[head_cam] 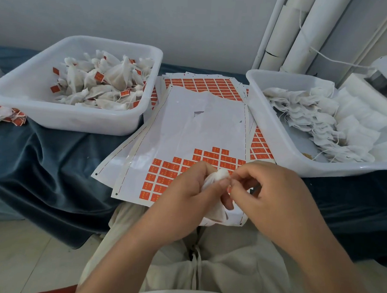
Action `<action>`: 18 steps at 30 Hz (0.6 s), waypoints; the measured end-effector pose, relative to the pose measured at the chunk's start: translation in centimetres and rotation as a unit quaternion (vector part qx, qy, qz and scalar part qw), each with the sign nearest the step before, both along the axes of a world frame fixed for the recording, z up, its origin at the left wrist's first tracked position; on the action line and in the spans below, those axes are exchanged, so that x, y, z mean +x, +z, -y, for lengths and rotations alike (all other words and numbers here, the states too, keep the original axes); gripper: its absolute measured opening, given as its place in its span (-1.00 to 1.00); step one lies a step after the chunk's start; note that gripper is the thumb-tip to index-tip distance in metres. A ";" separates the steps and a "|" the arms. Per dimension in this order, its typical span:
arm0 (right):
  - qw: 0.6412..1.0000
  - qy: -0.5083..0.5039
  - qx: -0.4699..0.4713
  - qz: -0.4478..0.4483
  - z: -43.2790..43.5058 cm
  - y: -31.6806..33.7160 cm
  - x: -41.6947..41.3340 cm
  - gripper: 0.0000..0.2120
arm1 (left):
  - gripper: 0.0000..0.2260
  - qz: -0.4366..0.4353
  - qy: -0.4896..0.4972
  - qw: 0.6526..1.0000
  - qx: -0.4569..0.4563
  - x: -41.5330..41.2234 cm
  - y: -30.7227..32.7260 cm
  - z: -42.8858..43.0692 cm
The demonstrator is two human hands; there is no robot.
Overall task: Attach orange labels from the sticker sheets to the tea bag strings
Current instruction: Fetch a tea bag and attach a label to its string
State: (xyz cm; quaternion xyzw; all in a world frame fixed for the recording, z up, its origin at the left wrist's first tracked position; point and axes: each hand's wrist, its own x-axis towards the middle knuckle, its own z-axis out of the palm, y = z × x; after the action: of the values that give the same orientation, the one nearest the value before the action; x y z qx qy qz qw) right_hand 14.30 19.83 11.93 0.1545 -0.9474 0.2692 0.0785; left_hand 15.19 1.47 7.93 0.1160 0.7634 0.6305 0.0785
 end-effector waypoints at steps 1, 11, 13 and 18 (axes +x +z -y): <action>1.000 0.005 -0.009 0.009 -0.1 0.0 0.0 -0.84 | -0.87 -0.012 0.011 1.000 -0.009 -0.1 0.0 0.0; 0.915 0.097 -0.294 0.257 -1.1 -0.2 -1.3 -0.79 | -0.73 -0.017 0.110 0.991 0.076 -0.1 0.1 -0.4; 0.911 0.105 -0.299 0.264 -1.0 -0.5 -1.3 -0.84 | -0.72 -0.011 0.123 0.987 0.103 -0.2 0.2 -0.6; 0.903 0.095 -0.317 0.275 -0.4 -0.8 -1.4 -0.81 | -0.72 -0.026 0.132 0.985 0.110 -0.1 0.4 -0.7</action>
State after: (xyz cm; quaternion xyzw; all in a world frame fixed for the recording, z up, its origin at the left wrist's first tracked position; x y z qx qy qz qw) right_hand 12.94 20.25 11.08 0.1309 -0.7766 0.5933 -0.1665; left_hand 15.08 2.14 8.32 0.0381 0.7001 0.7120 -0.0388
